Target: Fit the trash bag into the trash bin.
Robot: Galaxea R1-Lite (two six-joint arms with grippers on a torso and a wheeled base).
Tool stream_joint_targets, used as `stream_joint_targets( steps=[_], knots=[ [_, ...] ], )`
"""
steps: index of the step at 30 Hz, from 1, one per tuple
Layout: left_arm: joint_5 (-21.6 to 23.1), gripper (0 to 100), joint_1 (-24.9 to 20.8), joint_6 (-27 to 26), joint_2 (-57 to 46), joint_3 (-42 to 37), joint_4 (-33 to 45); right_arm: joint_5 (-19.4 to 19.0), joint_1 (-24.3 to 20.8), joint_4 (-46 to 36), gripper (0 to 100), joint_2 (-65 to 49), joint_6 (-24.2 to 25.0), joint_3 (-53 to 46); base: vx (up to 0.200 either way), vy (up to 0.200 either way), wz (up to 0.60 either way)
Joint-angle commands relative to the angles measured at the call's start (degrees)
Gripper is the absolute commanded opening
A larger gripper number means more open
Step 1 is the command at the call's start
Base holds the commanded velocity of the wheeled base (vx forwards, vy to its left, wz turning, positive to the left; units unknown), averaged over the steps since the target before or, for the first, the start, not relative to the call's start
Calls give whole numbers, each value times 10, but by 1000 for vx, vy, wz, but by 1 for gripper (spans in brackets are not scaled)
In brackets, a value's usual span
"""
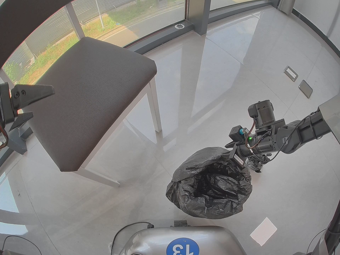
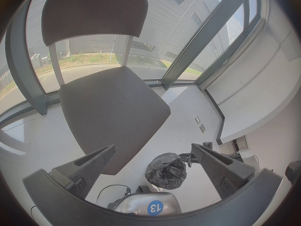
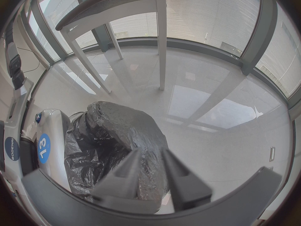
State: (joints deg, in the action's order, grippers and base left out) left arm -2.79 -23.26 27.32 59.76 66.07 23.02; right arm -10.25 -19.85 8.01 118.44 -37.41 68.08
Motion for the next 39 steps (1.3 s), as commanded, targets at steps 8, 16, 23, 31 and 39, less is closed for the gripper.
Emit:
stream_joint_targets(
  steps=[8,16,23,31,39],
  knots=[
    [0,100,1,0,2,-1,-7,0,-2,-3,100,8,-2,9,0,0,0],
    [0,100,1,0,4,-1,-10,0,-12,-3,100,28,-3,13,0,0,0],
    [0,100,4,0,6,-1,-13,0,-12,-4,100,43,-4,32,0,0,0],
    [0,100,9,0,6,-1,-13,0,-9,-3,0,44,-1,35,0,0,0],
    [0,100,9,0,7,-1,-14,0,-5,-3,0,42,-1,42,0,0,0]
  ],
)
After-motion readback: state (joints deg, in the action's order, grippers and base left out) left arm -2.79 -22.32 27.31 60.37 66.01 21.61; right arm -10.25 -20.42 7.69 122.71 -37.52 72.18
